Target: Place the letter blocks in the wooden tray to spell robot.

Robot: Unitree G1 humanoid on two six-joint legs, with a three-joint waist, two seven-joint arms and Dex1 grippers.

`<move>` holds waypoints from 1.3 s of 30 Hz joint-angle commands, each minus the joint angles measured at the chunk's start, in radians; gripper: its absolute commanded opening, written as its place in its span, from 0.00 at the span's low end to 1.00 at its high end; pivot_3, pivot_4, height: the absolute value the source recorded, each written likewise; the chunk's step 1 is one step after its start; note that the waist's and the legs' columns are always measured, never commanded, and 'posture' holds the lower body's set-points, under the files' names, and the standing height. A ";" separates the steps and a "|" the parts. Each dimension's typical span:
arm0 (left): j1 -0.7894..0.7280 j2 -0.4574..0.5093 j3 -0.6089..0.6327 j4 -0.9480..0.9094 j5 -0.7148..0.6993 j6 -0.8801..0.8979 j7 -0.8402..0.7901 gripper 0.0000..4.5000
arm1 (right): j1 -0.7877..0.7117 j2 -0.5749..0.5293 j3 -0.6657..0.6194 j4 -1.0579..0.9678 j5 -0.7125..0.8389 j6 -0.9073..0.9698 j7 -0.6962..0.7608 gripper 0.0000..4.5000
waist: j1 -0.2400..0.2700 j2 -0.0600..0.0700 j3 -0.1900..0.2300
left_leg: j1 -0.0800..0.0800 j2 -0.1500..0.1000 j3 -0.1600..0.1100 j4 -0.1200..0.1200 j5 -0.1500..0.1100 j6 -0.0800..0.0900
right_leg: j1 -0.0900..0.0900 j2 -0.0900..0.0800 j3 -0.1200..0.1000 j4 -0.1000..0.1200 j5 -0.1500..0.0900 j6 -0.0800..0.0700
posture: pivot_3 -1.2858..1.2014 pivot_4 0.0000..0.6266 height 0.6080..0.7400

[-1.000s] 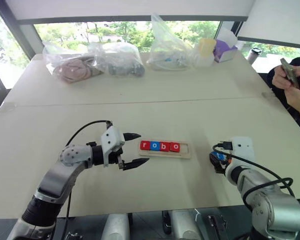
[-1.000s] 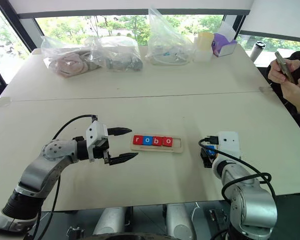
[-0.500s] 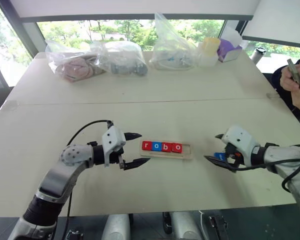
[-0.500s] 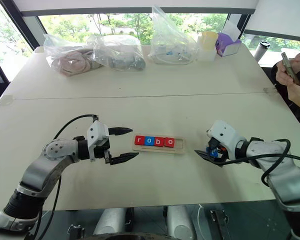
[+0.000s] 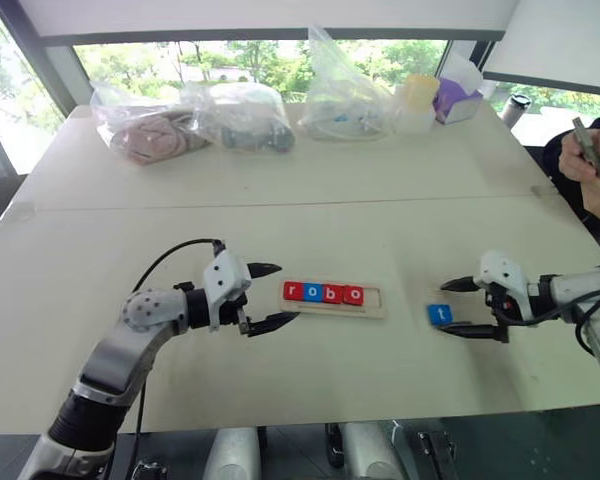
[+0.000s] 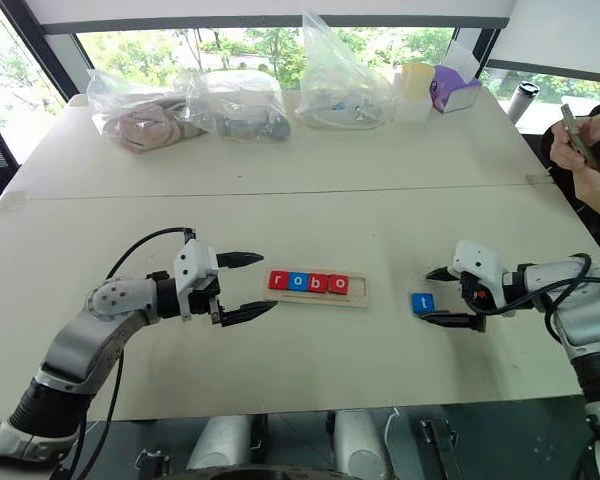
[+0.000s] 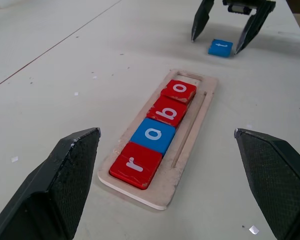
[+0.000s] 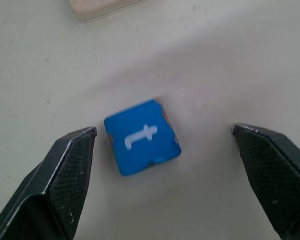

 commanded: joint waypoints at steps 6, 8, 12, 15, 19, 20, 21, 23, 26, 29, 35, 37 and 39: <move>0.020 0.033 0.045 -0.069 -0.053 0.009 -0.021 1.00 | -0.012 0.028 0.017 0.062 -0.046 -0.102 0.000 0.59 | 0.000 0.000 0.000 | 0.002 0.000 0.000 0.001 0.000 0.000 | 0.003 0.000 0.000 0.000 0.000 0.000 | 0.52 0.24 1.00; 0.020 0.040 0.053 -0.072 -0.069 0.013 -0.031 1.00 | -0.014 0.030 0.011 0.051 -0.051 -0.121 -0.010 0.37 | 0.000 0.000 0.000 | 0.002 0.000 0.000 0.001 0.000 0.000 | 0.003 0.000 0.000 0.000 0.000 0.000 | 0.52 0.24 1.00; 0.011 0.046 0.066 -0.066 -0.092 0.006 -0.054 1.00 | -0.030 0.035 0.002 -0.057 -0.019 -0.074 -0.017 0.26 | -0.002 0.000 0.000 | 0.002 0.000 0.000 0.001 0.000 0.000 | 0.003 0.000 0.000 0.000 0.000 0.000 | 0.52 0.24 1.00; 0.002 0.047 0.068 -0.060 -0.099 -0.001 -0.066 1.00 | -0.051 0.055 0.013 -0.143 -0.005 -0.024 -0.020 0.26 | -0.003 0.001 0.000 | 0.002 0.000 0.000 0.001 0.000 0.000 | 0.003 0.000 0.000 0.002 0.000 0.000 | 0.52 0.24 1.00; -0.011 0.046 0.066 -0.052 -0.098 0.002 -0.067 1.00 | -0.078 0.087 0.038 -0.221 -0.003 0.033 -0.035 0.26 | 0.001 0.001 0.000 | 0.003 0.000 0.000 0.001 0.000 0.000 | 0.002 0.000 0.000 0.003 0.000 0.000 | 0.52 0.24 1.00; -0.012 0.046 0.066 -0.051 -0.098 0.002 -0.068 1.00 | -0.082 0.093 0.043 -0.232 -0.003 0.042 -0.036 0.26 | 0.002 0.001 0.000 | 0.002 0.000 0.000 0.002 0.000 0.000 | 0.002 0.000 0.000 0.003 0.000 0.000 | 0.52 0.24 1.00; -0.013 0.045 0.065 -0.051 -0.097 0.002 -0.067 1.00 | -0.090 0.104 0.051 -0.242 -0.005 0.053 -0.040 0.26 | 0.003 0.001 0.000 | 0.002 0.000 0.000 0.002 0.000 0.000 | 0.002 0.000 0.000 0.003 0.000 0.000 | 0.52 0.24 1.00; -0.014 0.045 0.065 -0.052 -0.097 0.003 -0.066 1.00 | -0.109 0.131 0.071 -0.255 -0.012 0.076 -0.051 0.26 | 0.002 0.001 0.000 | 0.002 0.000 0.000 0.002 0.000 0.000 | 0.002 0.000 0.000 0.002 0.000 0.000 | 0.52 0.24 1.00; -0.011 0.044 0.064 -0.055 -0.093 0.001 -0.060 1.00 | -0.136 0.158 0.104 -0.248 -0.032 0.085 -0.057 0.26 | 0.001 0.001 0.000 | 0.002 0.000 0.000 0.002 0.000 0.000 | 0.002 0.000 0.000 0.002 0.000 0.000 | 0.52 0.24 1.00; -0.006 0.042 0.063 -0.061 -0.089 0.002 -0.051 1.00 | -0.155 0.176 0.130 -0.233 -0.044 0.083 -0.060 0.26 | 0.001 0.001 0.000 | 0.002 0.000 0.000 0.002 0.000 0.000 | 0.002 0.000 0.000 0.003 0.001 -0.001 | 0.52 0.24 1.00; -0.002 0.039 0.060 -0.068 -0.085 0.000 -0.034 1.00 | -0.182 0.195 0.163 -0.190 -0.059 0.071 -0.057 0.26 | 0.002 0.001 0.000 | 0.002 0.000 0.000 0.002 0.000 0.000 | 0.002 0.000 0.000 0.003 0.001 -0.001 | 0.52 0.24 1.00; 0.000 0.038 0.058 -0.071 -0.084 -0.001 -0.028 1.00 | -0.186 0.195 0.168 -0.182 -0.064 0.066 -0.053 0.26 | 0.002 0.001 0.000 | 0.002 0.000 0.000 0.002 0.000 0.000 | 0.002 0.000 0.000 0.003 0.001 -0.001 | 0.52 0.24 1.00; 0.004 0.037 0.058 -0.075 -0.083 -0.002 -0.023 1.00 | -0.192 0.194 0.171 -0.176 -0.066 0.061 -0.048 0.26 | 0.001 0.001 0.000 | 0.002 0.000 0.000 0.002 0.000 0.000 | 0.002 0.000 0.000 0.003 0.002 -0.004 | 0.52 0.24 1.00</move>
